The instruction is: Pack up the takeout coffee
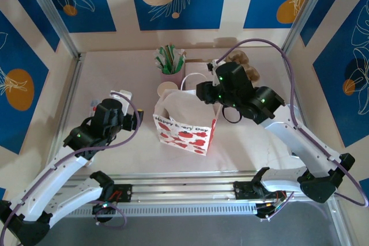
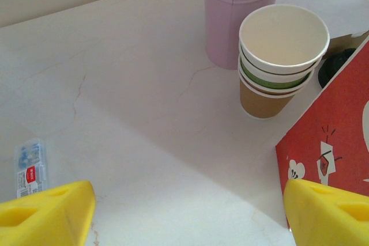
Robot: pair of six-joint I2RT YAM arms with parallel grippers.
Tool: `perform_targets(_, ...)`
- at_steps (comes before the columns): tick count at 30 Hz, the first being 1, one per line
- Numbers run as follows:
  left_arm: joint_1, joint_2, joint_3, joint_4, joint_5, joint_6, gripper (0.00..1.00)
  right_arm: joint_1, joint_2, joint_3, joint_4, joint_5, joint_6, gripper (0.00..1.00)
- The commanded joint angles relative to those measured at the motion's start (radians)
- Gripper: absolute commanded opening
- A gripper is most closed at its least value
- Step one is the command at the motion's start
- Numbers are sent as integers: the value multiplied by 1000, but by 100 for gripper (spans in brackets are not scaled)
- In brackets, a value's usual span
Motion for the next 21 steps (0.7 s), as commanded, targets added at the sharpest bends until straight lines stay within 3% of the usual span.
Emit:
perform_targets(1,10,-5,-9,16,4,15,85,-25,-31,-60,37,-43,-50,32)
perform_targets(8,9,0,-10,16,7,16,85,-39,-16,-118,72,-133,-56,34)
perform_targets(13,9,-3,-9,16,4,15,85,21,-8,-137,86,-222,-74,35)
perform_targets(17,9,-6,-10,16,5,15,85,54,-29,-141,59,-233,-35,36)
perform_targets(21,11,-22,-8,26,-5,12,86,66,-103,-89,16,-181,-49,43)
